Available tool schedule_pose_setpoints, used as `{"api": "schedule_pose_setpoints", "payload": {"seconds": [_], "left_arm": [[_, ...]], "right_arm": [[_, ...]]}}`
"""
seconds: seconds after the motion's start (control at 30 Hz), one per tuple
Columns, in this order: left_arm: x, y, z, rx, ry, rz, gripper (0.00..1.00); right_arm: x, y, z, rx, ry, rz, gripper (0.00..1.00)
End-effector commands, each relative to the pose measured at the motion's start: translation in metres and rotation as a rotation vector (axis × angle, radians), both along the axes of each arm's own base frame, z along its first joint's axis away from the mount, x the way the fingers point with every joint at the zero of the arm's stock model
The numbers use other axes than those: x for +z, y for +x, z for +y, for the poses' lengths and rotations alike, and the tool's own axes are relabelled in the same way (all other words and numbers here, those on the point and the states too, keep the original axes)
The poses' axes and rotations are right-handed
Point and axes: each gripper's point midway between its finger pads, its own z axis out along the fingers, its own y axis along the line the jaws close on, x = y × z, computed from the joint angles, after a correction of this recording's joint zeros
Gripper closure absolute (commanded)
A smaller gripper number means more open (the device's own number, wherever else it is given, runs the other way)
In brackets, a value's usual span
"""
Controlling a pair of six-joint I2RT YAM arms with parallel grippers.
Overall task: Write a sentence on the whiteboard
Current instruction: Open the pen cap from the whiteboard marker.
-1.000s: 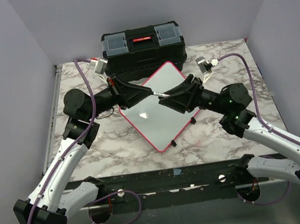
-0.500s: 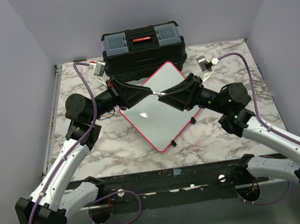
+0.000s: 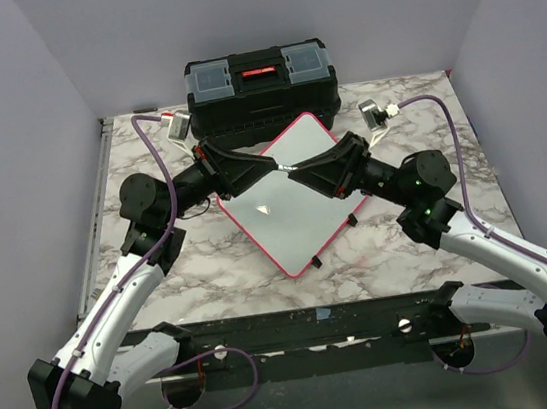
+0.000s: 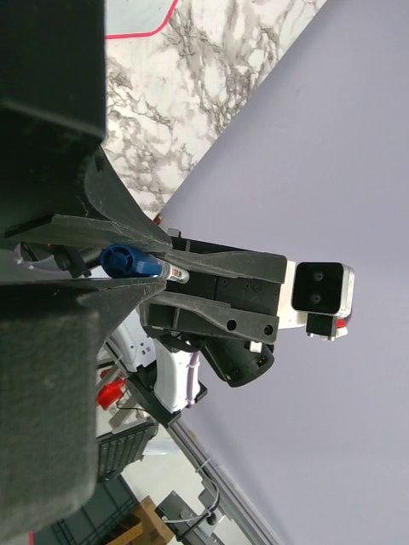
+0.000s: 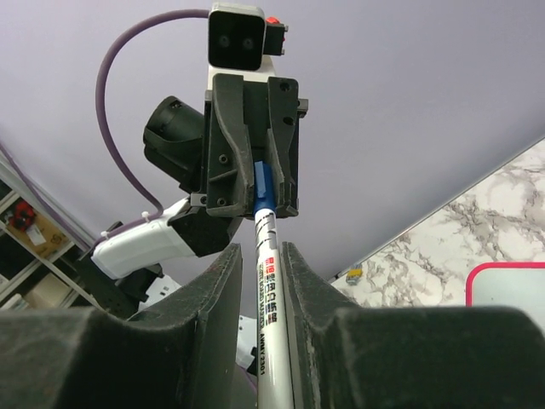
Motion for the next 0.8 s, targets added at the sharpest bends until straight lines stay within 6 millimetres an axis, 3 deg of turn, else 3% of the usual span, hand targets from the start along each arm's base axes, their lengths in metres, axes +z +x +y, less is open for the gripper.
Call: {"api": "schedule_pose_setpoints", "payload": {"seconds": [0.0, 0.1, 0.3, 0.77], "left_arm": [[-0.0244, -0.0051, -0.0163, -0.066, 0.060, 0.056, 1.00], [-0.0246, -0.0055, -0.0180, -0.069, 0.064, 0.055, 1.00], [-0.0248, -0.0062, -0.0201, -0.072, 0.068, 0.058, 1.00], [-0.0256, -0.0090, -0.0253, -0.074, 0.078, 0.058, 1.00]], "right_arm": [[0.0167, -0.0081, 0.0040, 0.032, 0.044, -0.042, 0.75], [0.0167, -0.0070, 0.0045, 0.029, 0.042, -0.040, 0.80], [0.0176, -0.0061, 0.0036, 0.022, 0.048, -0.039, 0.81], [0.0227, -0.0055, -0.0014, 0.000, 0.077, -0.041, 0.73]]}}
